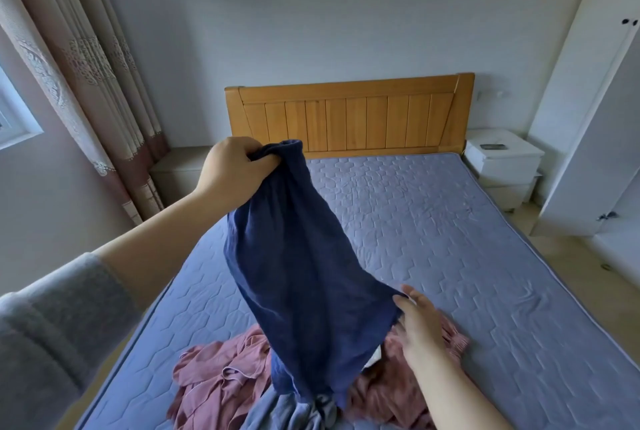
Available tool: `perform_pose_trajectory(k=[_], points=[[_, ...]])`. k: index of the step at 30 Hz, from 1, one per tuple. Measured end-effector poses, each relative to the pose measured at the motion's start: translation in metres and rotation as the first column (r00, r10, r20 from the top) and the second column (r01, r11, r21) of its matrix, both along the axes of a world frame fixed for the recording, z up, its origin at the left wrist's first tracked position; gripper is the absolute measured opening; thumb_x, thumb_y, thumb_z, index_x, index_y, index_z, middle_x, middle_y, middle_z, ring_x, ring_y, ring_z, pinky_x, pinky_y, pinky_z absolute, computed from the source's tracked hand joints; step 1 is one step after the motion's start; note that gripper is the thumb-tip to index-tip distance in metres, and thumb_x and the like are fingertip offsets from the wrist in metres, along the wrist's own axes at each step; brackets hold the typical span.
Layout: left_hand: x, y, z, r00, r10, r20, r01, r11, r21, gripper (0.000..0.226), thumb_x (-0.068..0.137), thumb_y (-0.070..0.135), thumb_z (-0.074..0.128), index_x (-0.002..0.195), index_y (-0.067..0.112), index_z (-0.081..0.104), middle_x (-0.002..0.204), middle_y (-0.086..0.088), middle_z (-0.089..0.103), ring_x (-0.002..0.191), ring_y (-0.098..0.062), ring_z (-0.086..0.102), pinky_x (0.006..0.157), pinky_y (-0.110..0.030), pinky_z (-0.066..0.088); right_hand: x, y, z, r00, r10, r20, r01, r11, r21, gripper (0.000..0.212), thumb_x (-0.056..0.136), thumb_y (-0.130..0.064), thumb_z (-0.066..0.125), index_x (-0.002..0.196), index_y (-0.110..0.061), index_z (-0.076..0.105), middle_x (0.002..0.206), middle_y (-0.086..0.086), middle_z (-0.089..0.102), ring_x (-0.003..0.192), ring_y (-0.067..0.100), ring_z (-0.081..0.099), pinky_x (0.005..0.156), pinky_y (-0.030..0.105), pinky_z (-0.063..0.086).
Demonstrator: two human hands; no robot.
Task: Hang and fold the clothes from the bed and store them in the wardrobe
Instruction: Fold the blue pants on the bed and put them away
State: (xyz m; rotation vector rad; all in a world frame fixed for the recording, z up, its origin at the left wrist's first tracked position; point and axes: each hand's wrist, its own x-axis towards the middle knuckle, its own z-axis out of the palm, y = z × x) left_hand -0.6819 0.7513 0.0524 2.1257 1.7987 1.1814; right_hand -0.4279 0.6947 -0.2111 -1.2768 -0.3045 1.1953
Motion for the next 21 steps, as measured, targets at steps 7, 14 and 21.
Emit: perform_pose_trajectory(k=[7, 14, 21], points=[[0.023, -0.024, -0.044, 0.999, 0.042, 0.016, -0.040, 0.995, -0.090, 0.044, 0.084, 0.034, 0.065, 0.059, 0.004, 0.046, 0.054, -0.006, 0.042, 0.055, -0.019, 0.040, 0.054, -0.032, 0.029, 0.084, -0.035, -0.008, 0.984, -0.133, 0.121, 0.134, 0.991, 0.003, 0.031, 0.088, 0.007, 0.058, 0.116, -0.006, 0.065, 0.105, 0.015, 0.065, 0.088, 0.026, 0.062, 0.074, 0.034, 0.051], [0.045, -0.078, -0.073, 0.998, -0.055, 0.043, 0.063, 0.979, -0.193, 0.041, 0.085, 0.036, 0.065, 0.068, -0.001, 0.057, 0.066, -0.018, 0.060, 0.059, -0.021, 0.048, 0.056, -0.032, 0.035, 0.134, -0.114, 0.002, 0.886, -0.299, 0.354, 0.300, 0.952, 0.051, 0.024, 0.086, 0.002, 0.063, 0.106, -0.008, 0.071, 0.101, 0.009, 0.067, 0.088, 0.021, 0.062, 0.090, 0.042, 0.048], [0.046, -0.159, -0.107, 0.984, -0.143, 0.108, 0.163, 0.966, -0.203, 0.038, 0.087, 0.034, 0.064, 0.082, -0.003, 0.064, 0.080, -0.021, 0.067, 0.076, -0.035, 0.061, 0.066, -0.045, 0.049, 0.132, -0.220, 0.012, 0.814, -0.384, 0.435, 0.397, 0.916, 0.065, 0.030, 0.086, 0.006, 0.061, 0.114, -0.001, 0.069, 0.104, 0.009, 0.066, 0.096, 0.023, 0.060, 0.092, 0.041, 0.049]])
